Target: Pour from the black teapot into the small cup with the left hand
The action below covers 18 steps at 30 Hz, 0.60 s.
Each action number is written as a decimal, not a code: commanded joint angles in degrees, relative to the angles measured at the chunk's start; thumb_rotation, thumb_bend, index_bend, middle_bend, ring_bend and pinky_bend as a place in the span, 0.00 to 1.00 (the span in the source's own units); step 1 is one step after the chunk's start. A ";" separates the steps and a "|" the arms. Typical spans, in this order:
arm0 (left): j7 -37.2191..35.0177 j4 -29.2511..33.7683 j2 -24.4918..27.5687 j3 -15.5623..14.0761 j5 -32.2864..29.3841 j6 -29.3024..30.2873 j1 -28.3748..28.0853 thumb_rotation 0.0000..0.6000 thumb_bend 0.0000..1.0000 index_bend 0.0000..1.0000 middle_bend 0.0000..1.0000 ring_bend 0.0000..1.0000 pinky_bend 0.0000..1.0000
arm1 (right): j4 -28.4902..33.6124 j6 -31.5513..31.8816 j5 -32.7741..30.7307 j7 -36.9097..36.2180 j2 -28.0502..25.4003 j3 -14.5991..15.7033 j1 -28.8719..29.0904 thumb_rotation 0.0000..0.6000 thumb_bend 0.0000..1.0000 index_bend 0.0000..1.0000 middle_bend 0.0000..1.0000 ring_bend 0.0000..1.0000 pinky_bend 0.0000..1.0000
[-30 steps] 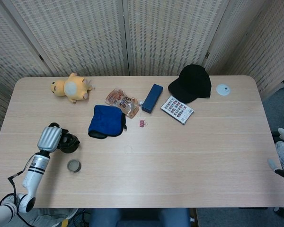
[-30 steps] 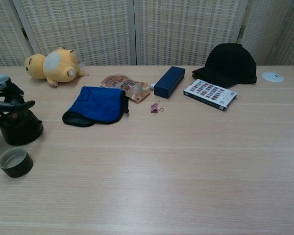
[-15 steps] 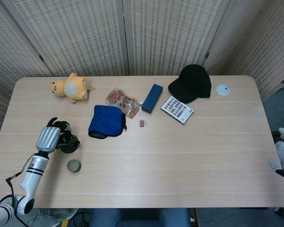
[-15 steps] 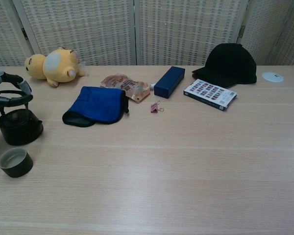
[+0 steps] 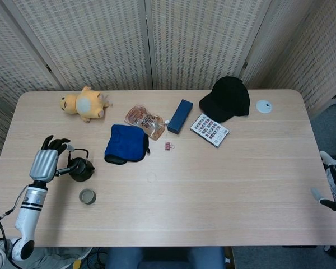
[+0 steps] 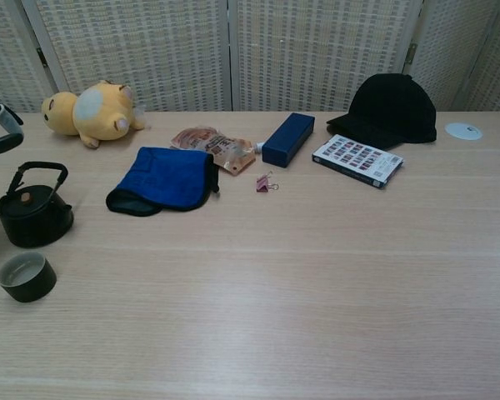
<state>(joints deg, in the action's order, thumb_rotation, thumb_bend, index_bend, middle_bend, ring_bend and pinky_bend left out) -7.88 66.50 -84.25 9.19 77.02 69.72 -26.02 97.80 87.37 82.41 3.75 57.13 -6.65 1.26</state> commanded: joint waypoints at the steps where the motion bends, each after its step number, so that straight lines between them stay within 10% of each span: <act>1: 3.15 4.61 2.88 0.12 -1.26 2.06 2.13 0.43 0.27 0.39 0.22 0.18 0.03 | -0.15 -0.84 0.35 -0.07 -0.18 0.41 0.38 1.00 0.16 0.16 0.28 0.16 0.18; 18: 14.03 23.11 11.78 -3.63 -0.20 13.40 11.99 0.62 0.27 0.40 0.22 0.18 0.03 | -1.25 -4.46 6.09 -3.30 0.47 3.19 2.96 1.00 0.16 0.16 0.28 0.16 0.18</act>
<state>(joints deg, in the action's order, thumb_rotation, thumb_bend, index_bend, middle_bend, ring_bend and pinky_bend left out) 4.99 88.46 -73.16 6.28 76.45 82.16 -15.07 96.59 83.03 88.36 0.55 57.52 -3.57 4.08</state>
